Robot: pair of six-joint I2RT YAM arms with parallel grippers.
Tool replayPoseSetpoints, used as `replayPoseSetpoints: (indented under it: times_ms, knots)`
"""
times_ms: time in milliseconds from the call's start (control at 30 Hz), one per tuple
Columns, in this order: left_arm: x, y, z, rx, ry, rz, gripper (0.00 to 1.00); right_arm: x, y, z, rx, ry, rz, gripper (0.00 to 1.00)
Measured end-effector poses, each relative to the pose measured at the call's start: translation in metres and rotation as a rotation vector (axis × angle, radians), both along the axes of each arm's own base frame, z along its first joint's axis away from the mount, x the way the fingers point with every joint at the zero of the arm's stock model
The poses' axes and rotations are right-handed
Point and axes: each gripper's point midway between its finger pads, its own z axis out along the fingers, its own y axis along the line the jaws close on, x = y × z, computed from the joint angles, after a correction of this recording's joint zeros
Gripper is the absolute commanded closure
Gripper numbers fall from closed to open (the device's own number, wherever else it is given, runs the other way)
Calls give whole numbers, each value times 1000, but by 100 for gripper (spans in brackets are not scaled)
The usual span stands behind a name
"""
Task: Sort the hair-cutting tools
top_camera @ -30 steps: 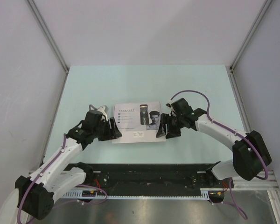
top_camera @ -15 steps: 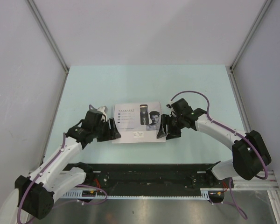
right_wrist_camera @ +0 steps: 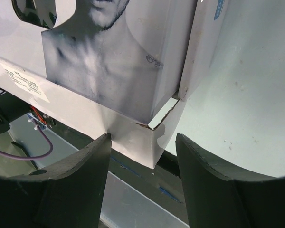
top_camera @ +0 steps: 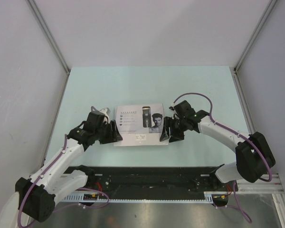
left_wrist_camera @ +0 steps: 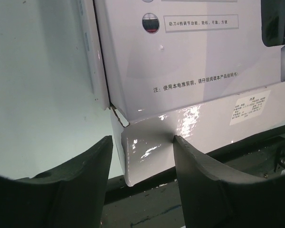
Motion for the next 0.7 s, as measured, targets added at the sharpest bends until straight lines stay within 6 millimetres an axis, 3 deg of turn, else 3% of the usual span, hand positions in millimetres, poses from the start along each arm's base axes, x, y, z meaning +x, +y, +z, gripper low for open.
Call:
replayPoseSetpoints:
  times_ms: [300, 700]
  knots:
    - [-2, 1, 0, 19, 31, 2, 39, -2, 1, -5, -9, 17, 3, 38]
    - [-6, 8, 3, 59, 54, 12, 48, -2, 4, -6, 11, 51, -10, 41]
